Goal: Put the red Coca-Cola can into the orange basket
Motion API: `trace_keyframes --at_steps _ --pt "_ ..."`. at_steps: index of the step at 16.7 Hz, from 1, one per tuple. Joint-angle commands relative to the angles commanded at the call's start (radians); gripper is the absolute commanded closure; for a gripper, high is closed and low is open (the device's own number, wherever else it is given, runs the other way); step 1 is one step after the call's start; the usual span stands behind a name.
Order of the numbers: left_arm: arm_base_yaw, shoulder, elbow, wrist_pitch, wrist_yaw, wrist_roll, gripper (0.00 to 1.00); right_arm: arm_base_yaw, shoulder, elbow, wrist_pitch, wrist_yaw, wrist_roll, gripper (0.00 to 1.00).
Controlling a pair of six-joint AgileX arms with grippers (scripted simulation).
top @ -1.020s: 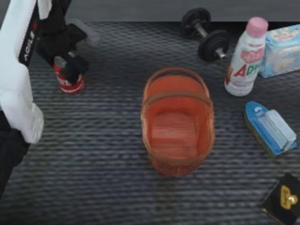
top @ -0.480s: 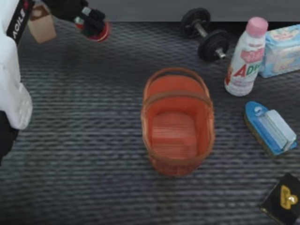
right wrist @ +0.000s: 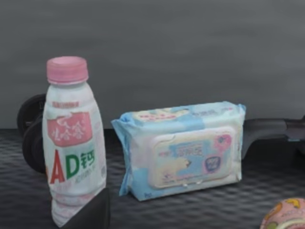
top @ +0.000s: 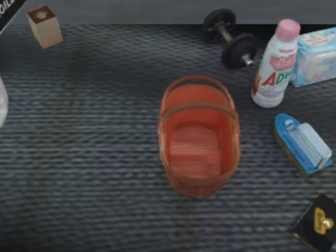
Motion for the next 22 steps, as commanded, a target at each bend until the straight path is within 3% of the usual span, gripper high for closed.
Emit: trace_keyframes --at_steps 7,12,17,22 --pt "-0.059 -0.243 -0.59 0.604 0.329 -0.168 1.0 0.0 0.0 0.0 0.0 0.0 0.0 0.0" --pt "-0.112 -0.398 -0.922 0.892 0.494 -0.231 1.0 0.0 0.0 0.0 0.0 0.0 0.0 0.0" --pt "-0.153 -0.502 -1.12 1.042 0.586 -0.248 1.0 0.0 0.0 0.0 0.0 0.0 0.0 0.0" --pt "-0.164 -0.525 -1.162 1.071 0.605 -0.248 1.0 0.0 0.0 0.0 0.0 0.0 0.0 0.0"
